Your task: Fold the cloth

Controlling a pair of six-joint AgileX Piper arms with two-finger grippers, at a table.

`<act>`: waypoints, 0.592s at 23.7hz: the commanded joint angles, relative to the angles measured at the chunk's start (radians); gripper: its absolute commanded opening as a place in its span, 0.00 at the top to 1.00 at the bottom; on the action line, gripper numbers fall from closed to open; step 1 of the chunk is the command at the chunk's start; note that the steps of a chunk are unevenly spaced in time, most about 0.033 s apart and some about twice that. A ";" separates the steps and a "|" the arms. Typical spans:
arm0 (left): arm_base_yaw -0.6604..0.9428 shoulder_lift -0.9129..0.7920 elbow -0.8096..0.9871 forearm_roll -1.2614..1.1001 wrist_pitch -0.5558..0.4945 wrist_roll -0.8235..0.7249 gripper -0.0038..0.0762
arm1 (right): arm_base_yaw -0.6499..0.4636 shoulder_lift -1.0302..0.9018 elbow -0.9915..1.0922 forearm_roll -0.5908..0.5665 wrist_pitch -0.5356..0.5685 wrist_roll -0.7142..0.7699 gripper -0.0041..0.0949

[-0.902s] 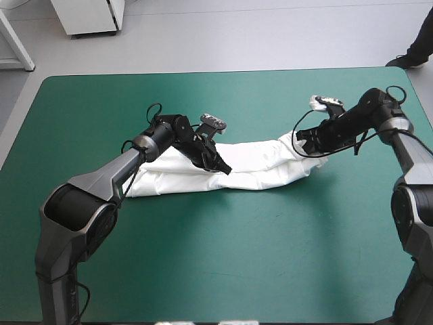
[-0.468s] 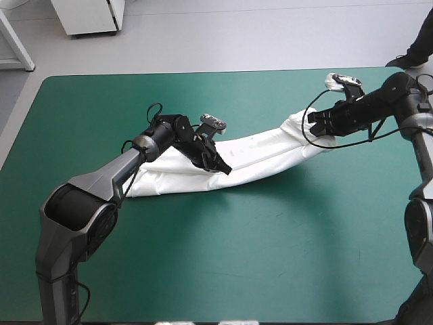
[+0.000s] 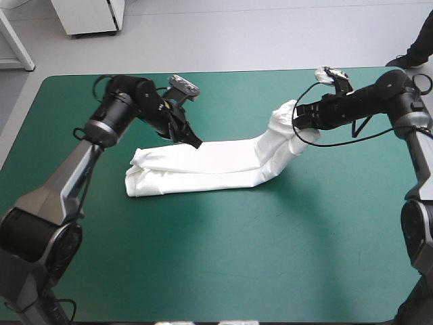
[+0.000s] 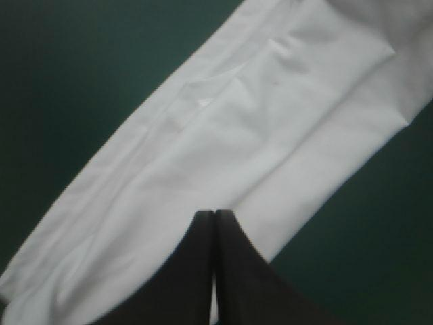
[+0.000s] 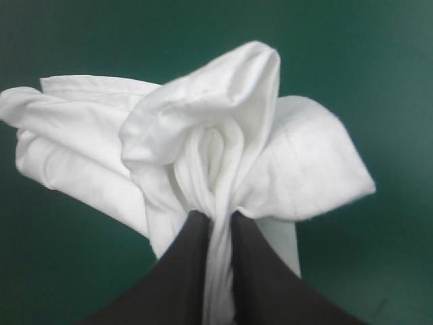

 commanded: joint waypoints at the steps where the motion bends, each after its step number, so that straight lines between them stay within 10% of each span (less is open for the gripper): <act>1: 0.070 -0.123 -0.022 0.036 0.018 -0.031 0.96 | 0.076 -0.063 -0.062 0.096 -0.021 -0.020 0.97; 14: 0.367 -0.315 0.027 0.027 -0.059 -0.054 0.96 | 0.414 0.035 -0.169 0.108 -0.143 -0.015 0.97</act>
